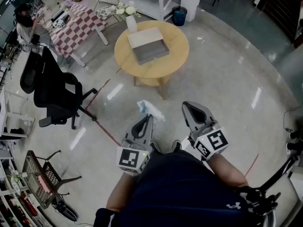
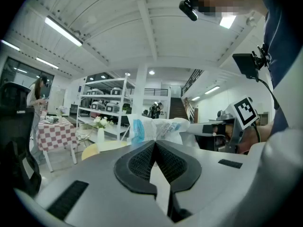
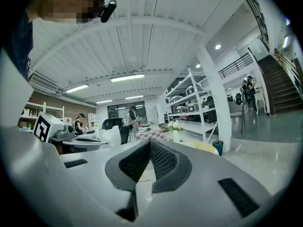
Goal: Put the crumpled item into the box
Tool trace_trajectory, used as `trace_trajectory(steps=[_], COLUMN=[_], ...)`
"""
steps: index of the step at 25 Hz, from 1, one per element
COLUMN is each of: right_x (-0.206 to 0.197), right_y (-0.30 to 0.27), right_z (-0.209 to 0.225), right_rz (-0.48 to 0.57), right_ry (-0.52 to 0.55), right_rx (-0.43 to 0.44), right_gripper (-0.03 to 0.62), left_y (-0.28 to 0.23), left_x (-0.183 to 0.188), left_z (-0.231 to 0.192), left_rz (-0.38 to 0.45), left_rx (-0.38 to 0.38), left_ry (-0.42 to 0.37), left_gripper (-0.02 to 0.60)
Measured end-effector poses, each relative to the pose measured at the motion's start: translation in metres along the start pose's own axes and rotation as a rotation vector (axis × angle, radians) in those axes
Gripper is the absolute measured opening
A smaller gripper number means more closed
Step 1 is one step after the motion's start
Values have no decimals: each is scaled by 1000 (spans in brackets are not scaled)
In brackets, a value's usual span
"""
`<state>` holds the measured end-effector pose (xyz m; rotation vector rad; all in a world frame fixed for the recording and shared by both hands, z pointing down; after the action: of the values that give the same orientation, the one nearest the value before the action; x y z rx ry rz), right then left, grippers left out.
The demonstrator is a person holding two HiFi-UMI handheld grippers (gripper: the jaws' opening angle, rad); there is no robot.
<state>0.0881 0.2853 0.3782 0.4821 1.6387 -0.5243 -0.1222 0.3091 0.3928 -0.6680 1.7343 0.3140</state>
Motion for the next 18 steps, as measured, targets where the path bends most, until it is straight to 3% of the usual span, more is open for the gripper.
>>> trace_trajectory(steps=[18], right_x=[-9], right_y=[39], right_z=[23], right_rz=[4], right_ry=[-52], right_rx=[14], right_gripper=[2], left_y=[-7], left_x=[-9], left_z=[35], left_rz=[-4], left_rx=[38], left_ry=[16], left_gripper=[15])
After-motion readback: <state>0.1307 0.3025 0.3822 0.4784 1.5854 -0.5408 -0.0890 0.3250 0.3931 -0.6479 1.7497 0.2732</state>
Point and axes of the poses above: the fingertips, and each gripper's own axes: y backward along the fingers, z to its right, x out of its top, the point moved 8 cm from there along y, backward along the fingers, and after that the axes turned 13 degrees about y, right-handed, at the moved point
